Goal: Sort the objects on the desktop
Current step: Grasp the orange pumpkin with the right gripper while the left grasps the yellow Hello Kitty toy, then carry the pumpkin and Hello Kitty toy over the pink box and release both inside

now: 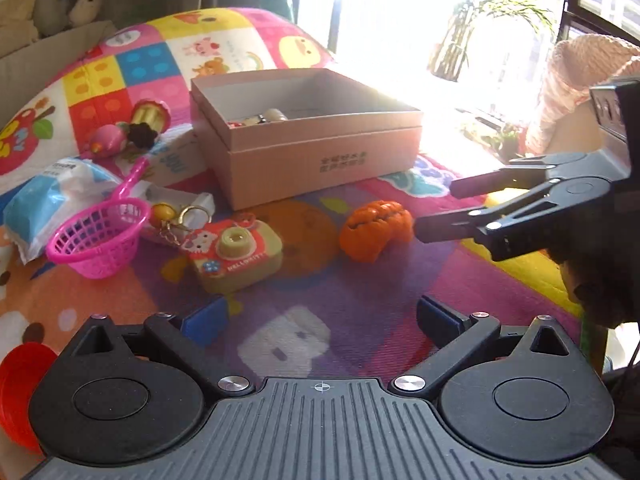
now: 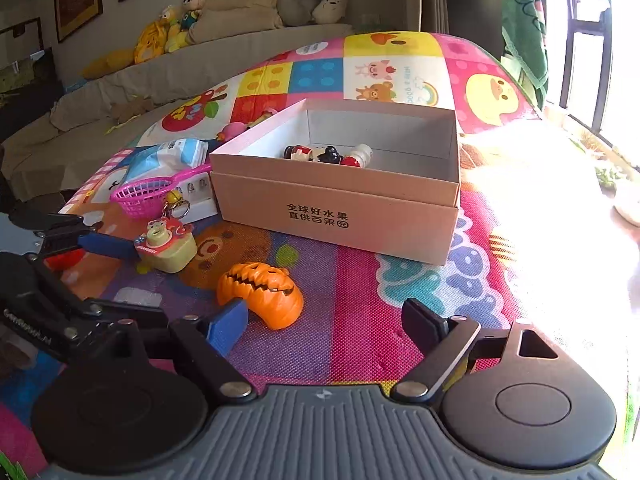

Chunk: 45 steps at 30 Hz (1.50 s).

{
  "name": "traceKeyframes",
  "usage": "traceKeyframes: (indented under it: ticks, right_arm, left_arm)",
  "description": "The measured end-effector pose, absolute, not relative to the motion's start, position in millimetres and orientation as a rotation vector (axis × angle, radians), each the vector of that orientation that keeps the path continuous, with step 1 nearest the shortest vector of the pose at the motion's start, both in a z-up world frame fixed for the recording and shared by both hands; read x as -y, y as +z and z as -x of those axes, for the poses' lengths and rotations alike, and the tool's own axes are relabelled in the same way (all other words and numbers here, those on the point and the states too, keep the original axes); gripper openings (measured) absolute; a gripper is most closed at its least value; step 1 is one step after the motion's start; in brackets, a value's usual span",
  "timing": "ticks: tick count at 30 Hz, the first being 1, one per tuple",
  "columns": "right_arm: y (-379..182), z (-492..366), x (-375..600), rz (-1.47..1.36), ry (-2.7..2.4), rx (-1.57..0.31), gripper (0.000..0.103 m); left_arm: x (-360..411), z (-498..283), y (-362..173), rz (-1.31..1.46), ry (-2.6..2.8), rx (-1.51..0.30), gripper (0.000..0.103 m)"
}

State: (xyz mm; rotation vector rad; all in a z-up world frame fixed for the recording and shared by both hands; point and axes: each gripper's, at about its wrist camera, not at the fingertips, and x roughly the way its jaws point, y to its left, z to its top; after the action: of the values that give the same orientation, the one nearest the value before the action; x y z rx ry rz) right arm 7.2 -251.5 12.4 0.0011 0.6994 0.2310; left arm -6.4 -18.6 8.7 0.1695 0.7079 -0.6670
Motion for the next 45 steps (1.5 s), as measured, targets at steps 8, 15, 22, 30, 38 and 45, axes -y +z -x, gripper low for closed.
traceKeyframes:
  ticks: [8, 15, 22, 30, 38, 45]
  right_arm:
    - [12.3, -9.6, 251.2, -0.037, 0.225, -0.694, 0.085]
    - [19.8, -3.5, 240.9, 0.013, 0.272, -0.682, 0.085]
    - [14.0, -16.3, 209.4, 0.065, 0.344, -0.714, 0.085]
    - [24.0, -16.1, 192.2, 0.122, 0.392, -0.766, 0.029]
    - [94.7, 3.2, 198.4, 0.148, 0.384, -0.524, 0.022]
    - [78.8, -8.0, 216.4, 0.103, 0.390, -0.597, 0.058]
  left_arm:
    - [28.8, -28.0, 11.8, -0.083, -0.331, -0.714, 0.101]
    - [35.9, -37.4, 8.5, -0.102, -0.229, -0.702, 0.062]
    - [14.4, 16.4, 34.8, -0.148, -0.225, -0.622, 0.062]
    - [-19.0, 48.4, 85.7, -0.123, -0.186, -0.534, 0.061]
    - [-18.1, 31.7, 150.1, -0.075, -0.215, -0.345, 0.061]
    - [-9.9, 32.5, 153.9, -0.077, -0.237, -0.329, 0.061]
